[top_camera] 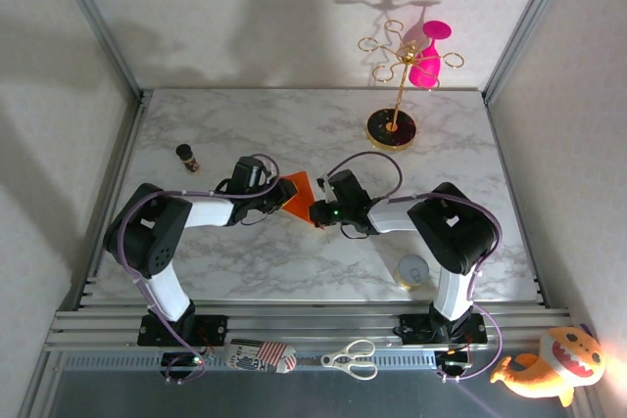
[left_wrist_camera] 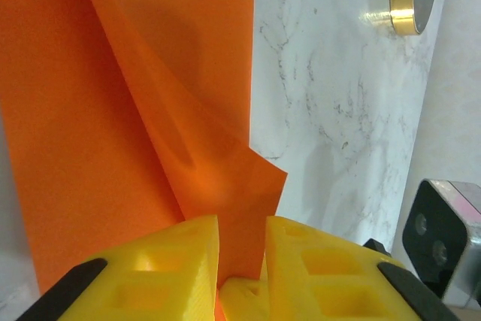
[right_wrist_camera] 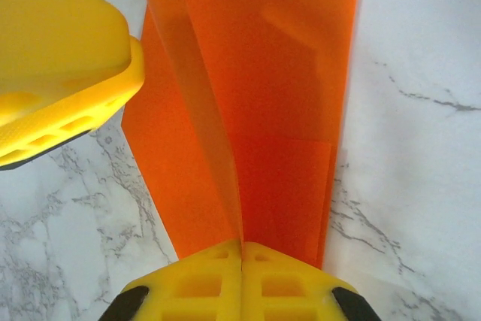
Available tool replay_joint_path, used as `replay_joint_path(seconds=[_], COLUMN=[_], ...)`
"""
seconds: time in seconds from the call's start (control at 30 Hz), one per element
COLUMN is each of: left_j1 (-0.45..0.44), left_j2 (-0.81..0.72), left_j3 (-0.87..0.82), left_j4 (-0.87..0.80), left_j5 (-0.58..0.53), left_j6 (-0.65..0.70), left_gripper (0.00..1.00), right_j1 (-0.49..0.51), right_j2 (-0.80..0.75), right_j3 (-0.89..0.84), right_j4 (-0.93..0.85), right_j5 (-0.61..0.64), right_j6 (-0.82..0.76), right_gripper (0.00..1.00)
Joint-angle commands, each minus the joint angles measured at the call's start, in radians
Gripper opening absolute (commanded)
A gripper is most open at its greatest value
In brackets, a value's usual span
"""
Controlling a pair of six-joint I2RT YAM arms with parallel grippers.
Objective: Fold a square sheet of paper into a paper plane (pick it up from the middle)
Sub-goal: Fourth fold the wing at the center of the table.
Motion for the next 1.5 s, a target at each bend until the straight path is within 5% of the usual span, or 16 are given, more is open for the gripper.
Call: replay_joint_path(seconds=[0.0,0.63,1.23,1.47], left_j1=[-0.011,-0.022,-0.025,-0.025], left_j2=[0.017,0.076,0.040,0.020], left_j3=[0.018,0.061,0.000,0.046], left_j4=[0.027,-0.083,-0.137,-0.120], left_j5=[0.019,-0.013,-0.099,-0.041], left_j6=[-0.006,0.040,-0.031,0.005], left_gripper=[0.23,0.37,0.28,0.32], right_j1=[-0.017,-0.086,-0.132,-0.134], right_j2=[0.022,0.041,0.047,0.058], right_j3=[-0.005,-0.062,-0.152,-0.138], right_j4=[0.022,0.104,0.380,0.322], right_j5=[-0.052,-0.165,-0.327,-0.313], right_j6=[0.054,0.104,0.262,0.187], right_gripper=[0.01,0.06,0.03,0.04])
